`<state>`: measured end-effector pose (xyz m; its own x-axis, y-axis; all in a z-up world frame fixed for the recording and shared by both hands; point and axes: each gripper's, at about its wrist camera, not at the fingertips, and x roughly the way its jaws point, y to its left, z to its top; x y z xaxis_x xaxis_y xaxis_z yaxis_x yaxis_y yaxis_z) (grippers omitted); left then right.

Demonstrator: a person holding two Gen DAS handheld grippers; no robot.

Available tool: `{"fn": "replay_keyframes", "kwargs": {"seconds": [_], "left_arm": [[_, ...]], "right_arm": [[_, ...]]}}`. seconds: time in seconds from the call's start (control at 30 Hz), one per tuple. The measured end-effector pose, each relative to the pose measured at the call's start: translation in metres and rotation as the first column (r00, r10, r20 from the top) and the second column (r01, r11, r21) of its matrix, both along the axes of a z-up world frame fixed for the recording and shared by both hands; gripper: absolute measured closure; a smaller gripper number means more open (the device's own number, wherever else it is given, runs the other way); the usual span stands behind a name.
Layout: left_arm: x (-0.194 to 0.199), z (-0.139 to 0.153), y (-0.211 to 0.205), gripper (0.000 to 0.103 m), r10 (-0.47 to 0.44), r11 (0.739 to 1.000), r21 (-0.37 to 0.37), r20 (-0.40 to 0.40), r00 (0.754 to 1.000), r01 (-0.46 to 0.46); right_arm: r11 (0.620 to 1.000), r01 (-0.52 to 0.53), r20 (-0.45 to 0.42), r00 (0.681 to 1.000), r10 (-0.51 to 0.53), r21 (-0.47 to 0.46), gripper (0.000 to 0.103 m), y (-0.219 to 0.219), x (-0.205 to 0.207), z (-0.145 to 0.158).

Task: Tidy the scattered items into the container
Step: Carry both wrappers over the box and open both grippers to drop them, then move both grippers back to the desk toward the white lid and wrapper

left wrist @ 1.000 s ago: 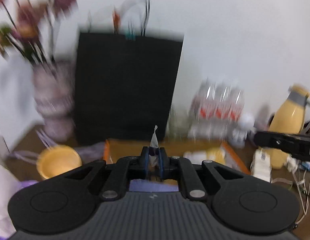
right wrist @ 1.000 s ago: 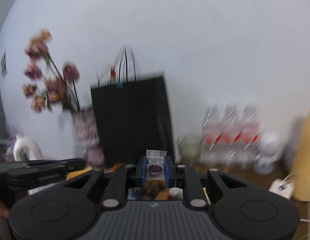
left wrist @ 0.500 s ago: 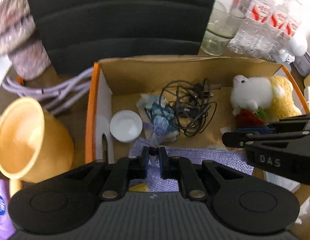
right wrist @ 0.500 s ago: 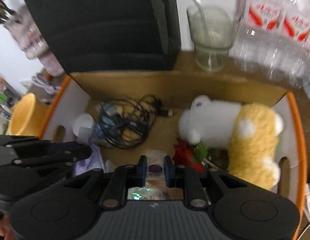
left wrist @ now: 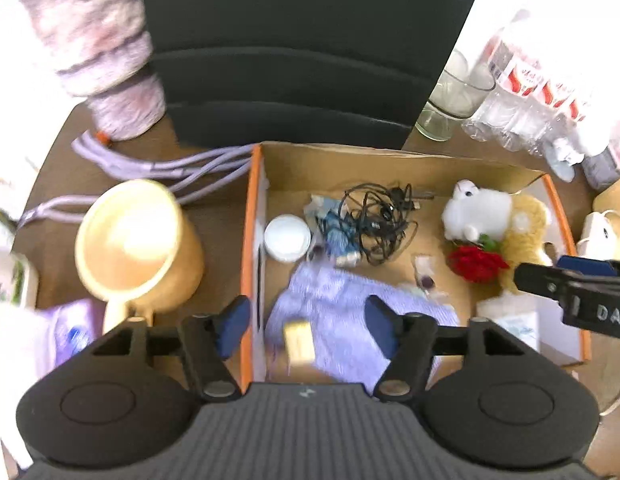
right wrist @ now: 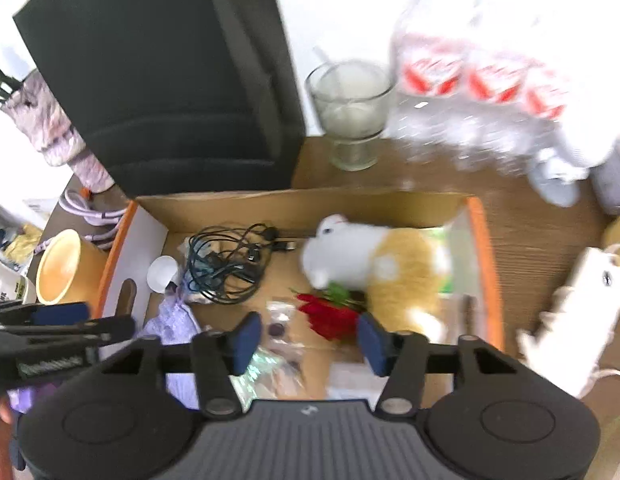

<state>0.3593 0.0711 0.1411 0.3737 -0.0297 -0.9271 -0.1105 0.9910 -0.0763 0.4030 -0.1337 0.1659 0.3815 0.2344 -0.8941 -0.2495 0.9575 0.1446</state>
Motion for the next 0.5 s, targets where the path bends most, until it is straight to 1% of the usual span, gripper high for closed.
{"fn": "replay_keyframes", "kwargs": {"seconds": [0.07,0.1,0.13,0.17,0.27,0.37,0.4,0.43,0.47,0.5], "left_arm": [[-0.013,0.013,-0.002,0.028,0.001,1.000,0.000,0.016,1.000,-0.001],[-0.020,0.019,-0.004,0.026,-0.002,1.000,0.007,0.025,1.000,0.001],[-0.026,0.023,-0.007,0.025,-0.007,1.000,0.012,0.031,0.999,0.006],[-0.032,0.027,-0.010,0.024,-0.013,1.000,0.017,0.035,0.999,0.012],[-0.049,0.033,-0.023,0.022,-0.025,0.999,0.044,0.041,0.999,0.023],[-0.067,0.038,-0.032,0.016,-0.038,0.999,0.036,0.072,0.997,0.035],[-0.074,0.038,-0.034,0.012,-0.040,0.999,0.028,0.082,0.996,0.038],[-0.080,0.036,-0.038,0.010,-0.040,0.999,0.036,0.097,0.994,0.037],[-0.087,0.036,-0.040,0.009,-0.029,0.998,0.051,0.131,0.991,0.022],[-0.096,0.035,-0.042,0.006,-0.014,0.998,0.067,0.188,0.982,0.001]], "right_arm": [[1.000,0.004,0.018,1.000,-0.004,-0.001,0.042,-0.007,-0.016,0.016],[1.000,0.005,0.025,1.000,-0.005,0.000,0.036,-0.010,-0.023,0.022],[1.000,0.011,0.033,0.999,-0.011,0.001,0.028,-0.012,-0.030,0.027],[1.000,0.015,0.039,0.999,-0.015,0.000,0.026,-0.015,-0.037,0.032],[1.000,0.025,0.047,0.999,-0.025,-0.003,0.025,-0.018,-0.055,0.039],[1.000,0.019,0.076,0.997,-0.018,0.000,0.023,-0.021,-0.074,0.045],[1.000,0.012,0.102,0.995,-0.013,0.011,0.020,-0.021,-0.082,0.045],[1.000,-0.005,0.140,0.990,0.001,0.024,0.017,-0.021,-0.091,0.045],[0.999,-0.019,0.176,0.984,0.014,0.026,0.016,-0.020,-0.098,0.041],[1.000,-0.023,0.213,0.977,0.018,0.021,0.016,-0.020,-0.106,0.038]]}}
